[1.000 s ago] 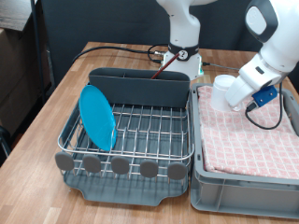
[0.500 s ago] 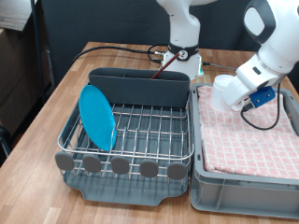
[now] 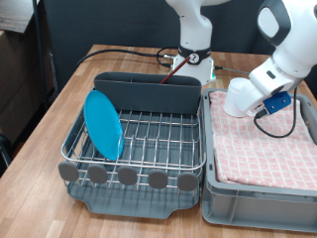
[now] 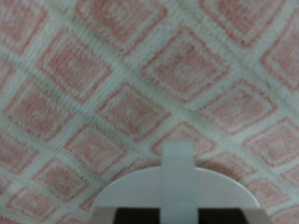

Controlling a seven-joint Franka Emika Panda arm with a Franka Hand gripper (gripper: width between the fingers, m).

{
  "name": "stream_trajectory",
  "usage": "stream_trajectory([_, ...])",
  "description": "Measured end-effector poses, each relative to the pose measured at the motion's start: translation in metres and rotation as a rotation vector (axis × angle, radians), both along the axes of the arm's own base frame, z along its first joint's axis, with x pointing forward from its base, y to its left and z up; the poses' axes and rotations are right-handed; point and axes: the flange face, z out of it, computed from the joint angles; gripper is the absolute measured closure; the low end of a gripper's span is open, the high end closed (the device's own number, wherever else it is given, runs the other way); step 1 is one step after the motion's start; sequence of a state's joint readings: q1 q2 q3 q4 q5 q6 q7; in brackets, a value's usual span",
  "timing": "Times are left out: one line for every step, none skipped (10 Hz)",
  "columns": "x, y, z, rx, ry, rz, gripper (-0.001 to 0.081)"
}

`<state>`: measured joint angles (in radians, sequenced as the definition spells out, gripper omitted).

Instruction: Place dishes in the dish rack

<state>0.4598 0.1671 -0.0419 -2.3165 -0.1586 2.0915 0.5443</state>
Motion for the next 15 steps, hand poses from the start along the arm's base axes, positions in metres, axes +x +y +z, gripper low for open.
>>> stream_trajectory([0.002, 0.0, 0.005, -0.001, -0.001, -0.003, 0.0736])
stream_trajectory([0.004, -0.001, 0.012, -0.002, -0.002, -0.008, 0.0736])
stream_trajectory([0.006, -0.002, 0.019, -0.001, -0.004, -0.017, 0.0736])
stream_trajectory([0.01, -0.004, 0.028, 0.007, -0.016, -0.028, 0.0736])
stream_trajectory([0.013, -0.007, 0.037, 0.022, -0.033, -0.051, 0.0736])
stream_trajectory([0.018, -0.012, 0.048, 0.036, -0.073, -0.075, 0.0736])
stream_trajectory([0.025, -0.019, 0.059, 0.038, -0.129, -0.101, 0.0736])
stream_trajectory([0.031, -0.029, 0.071, 0.034, -0.187, -0.127, 0.0736])
stream_trajectory([0.029, -0.035, 0.077, 0.034, -0.224, -0.152, 0.0736])
stream_trajectory([0.028, -0.034, 0.075, 0.032, -0.21, -0.144, 0.0736])
stream_trajectory([0.029, -0.036, 0.074, 0.031, -0.21, -0.165, 0.0736])
stream_trajectory([0.033, -0.041, 0.076, 0.038, -0.218, -0.197, 0.0736])
stream_trajectory([0.038, -0.05, 0.079, 0.049, -0.221, -0.232, 0.0736])
stream_trajectory([0.044, -0.06, 0.083, 0.057, -0.227, -0.257, 0.0736])
stream_trajectory([0.052, -0.071, 0.089, 0.063, -0.233, -0.27, 0.0736])
